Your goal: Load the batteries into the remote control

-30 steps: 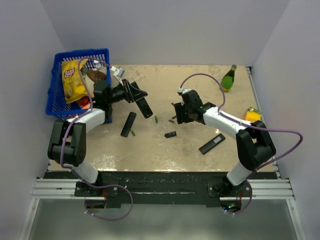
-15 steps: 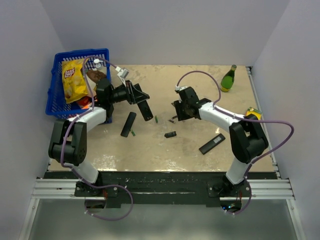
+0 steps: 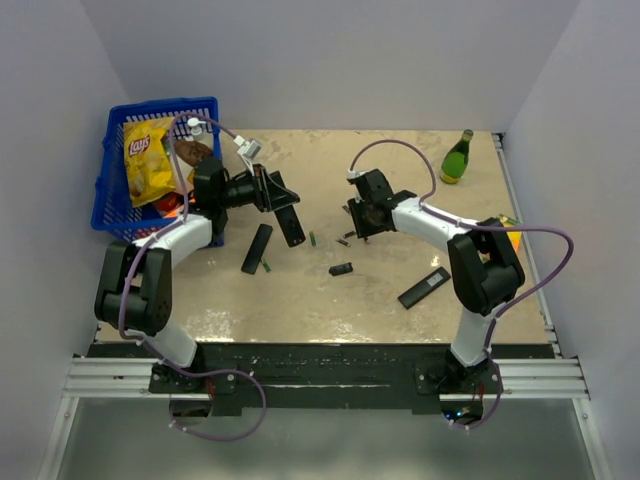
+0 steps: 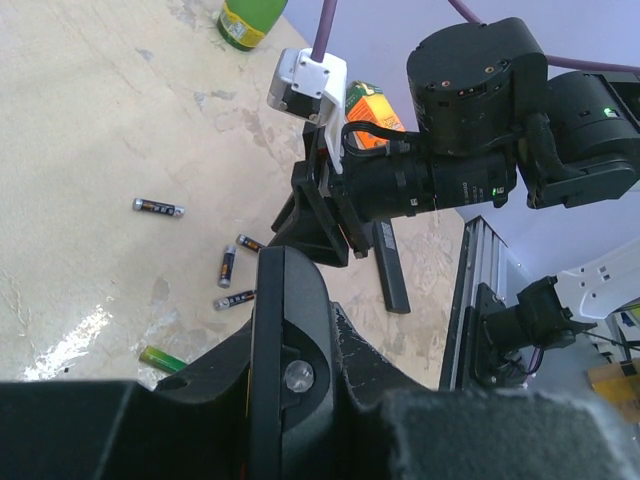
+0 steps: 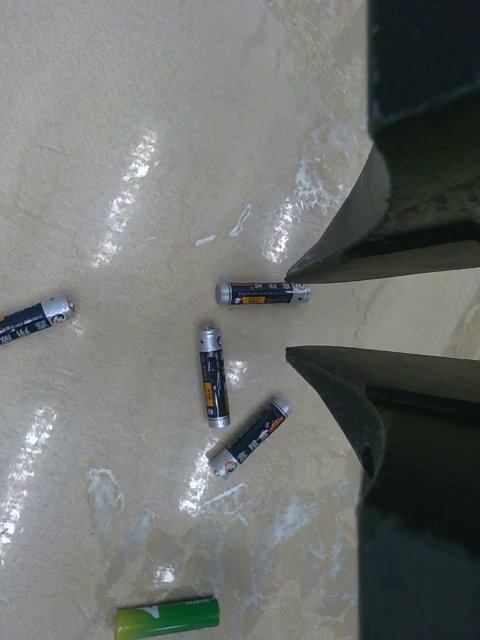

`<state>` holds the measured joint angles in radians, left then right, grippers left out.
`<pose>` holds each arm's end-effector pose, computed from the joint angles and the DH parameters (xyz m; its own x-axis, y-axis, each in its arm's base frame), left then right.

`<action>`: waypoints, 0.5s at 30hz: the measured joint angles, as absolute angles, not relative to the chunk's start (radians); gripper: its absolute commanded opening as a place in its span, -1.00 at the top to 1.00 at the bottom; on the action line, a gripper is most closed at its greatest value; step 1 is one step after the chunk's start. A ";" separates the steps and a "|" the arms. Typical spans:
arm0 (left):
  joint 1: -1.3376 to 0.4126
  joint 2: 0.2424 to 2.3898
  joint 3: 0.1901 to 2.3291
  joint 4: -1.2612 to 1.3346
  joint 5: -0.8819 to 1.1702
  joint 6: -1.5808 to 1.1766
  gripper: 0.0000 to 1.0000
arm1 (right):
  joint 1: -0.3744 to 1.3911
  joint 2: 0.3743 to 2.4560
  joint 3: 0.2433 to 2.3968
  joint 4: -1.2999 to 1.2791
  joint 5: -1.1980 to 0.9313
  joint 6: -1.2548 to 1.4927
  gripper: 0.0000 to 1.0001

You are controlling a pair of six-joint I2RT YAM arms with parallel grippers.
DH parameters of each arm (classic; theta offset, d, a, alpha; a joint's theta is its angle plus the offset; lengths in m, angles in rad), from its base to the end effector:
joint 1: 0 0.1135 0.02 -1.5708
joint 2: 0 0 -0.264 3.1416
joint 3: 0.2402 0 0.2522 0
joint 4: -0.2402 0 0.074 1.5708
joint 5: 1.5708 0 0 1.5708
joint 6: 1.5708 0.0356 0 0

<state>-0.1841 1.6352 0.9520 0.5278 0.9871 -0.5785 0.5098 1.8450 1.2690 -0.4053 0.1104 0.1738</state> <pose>0.3459 -0.0946 0.2544 -0.6257 -0.1900 -0.7566 0.6799 0.3428 -0.6483 0.3427 0.1871 0.1936 -0.7892 -0.2443 -0.5634 -0.2996 0.9540 0.0059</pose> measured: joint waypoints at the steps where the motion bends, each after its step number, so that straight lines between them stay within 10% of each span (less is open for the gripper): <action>1: -0.184 1.633 0.952 0.524 0.987 -0.578 1.00 | 0.510 1.845 1.269 -0.404 0.105 0.168 0.26; 15: -0.184 1.623 0.952 0.505 0.987 -0.567 1.00 | 0.511 1.895 1.423 -0.474 0.032 0.048 0.23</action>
<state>-0.1841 1.6226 0.9520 0.5049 0.9871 -0.5671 0.5106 1.8954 1.4235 -0.4740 0.0319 0.0483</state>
